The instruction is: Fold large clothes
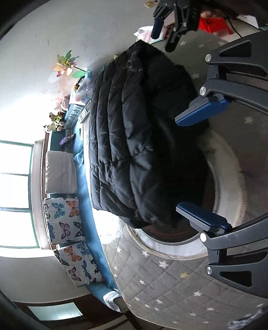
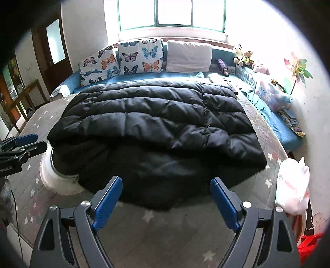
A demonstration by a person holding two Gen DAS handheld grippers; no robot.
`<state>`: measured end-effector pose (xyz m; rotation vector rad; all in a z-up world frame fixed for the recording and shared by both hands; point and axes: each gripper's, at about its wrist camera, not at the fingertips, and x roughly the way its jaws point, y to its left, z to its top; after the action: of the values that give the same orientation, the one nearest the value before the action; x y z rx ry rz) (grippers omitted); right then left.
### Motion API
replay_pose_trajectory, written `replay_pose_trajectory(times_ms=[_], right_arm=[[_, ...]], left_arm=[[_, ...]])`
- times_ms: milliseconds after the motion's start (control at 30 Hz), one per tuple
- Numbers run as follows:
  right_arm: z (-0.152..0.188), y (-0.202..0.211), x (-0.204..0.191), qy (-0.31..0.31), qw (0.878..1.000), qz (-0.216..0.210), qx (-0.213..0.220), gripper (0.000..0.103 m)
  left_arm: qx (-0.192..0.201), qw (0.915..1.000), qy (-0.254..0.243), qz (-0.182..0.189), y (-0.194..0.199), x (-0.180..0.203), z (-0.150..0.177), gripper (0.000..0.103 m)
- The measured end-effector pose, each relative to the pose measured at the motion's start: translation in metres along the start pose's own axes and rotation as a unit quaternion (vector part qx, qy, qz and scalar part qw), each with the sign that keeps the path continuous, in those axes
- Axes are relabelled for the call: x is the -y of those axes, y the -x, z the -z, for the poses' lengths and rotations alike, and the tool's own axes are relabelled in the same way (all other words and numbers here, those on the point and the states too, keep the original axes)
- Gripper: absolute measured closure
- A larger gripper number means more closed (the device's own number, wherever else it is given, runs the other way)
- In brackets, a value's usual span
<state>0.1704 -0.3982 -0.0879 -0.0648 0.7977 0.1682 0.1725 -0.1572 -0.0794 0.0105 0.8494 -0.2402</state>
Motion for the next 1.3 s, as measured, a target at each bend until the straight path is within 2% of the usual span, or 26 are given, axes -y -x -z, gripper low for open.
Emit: replay_pose_trajectory(times_ms=[367, 567, 867, 1300], right_arm=[[0.041, 0.022, -0.041, -0.001, 1.000, 0.015, 0.023, 0.008], [0.060, 0.035, -0.055, -0.017, 0.999, 0.003, 0.032, 0.008], [0.073, 0.045, -0.064, -0.017, 0.999, 0.005, 0.036, 0.008], [0.082, 0.053, -0.073, -0.013, 0.999, 0.004, 0.041, 0.008]], left_arm=[[0.000, 1.0000, 0.000, -0.006, 0.043, 0.009, 0.056, 0.021], [-0.001, 0.9999, -0.005, -0.009, 0.054, 0.011, 0.081, 0.021], [-0.003, 0.9999, -0.009, -0.008, 0.064, 0.013, 0.101, 0.021], [-0.002, 0.9999, -0.011, -0.007, 0.070, 0.014, 0.110, 0.022]])
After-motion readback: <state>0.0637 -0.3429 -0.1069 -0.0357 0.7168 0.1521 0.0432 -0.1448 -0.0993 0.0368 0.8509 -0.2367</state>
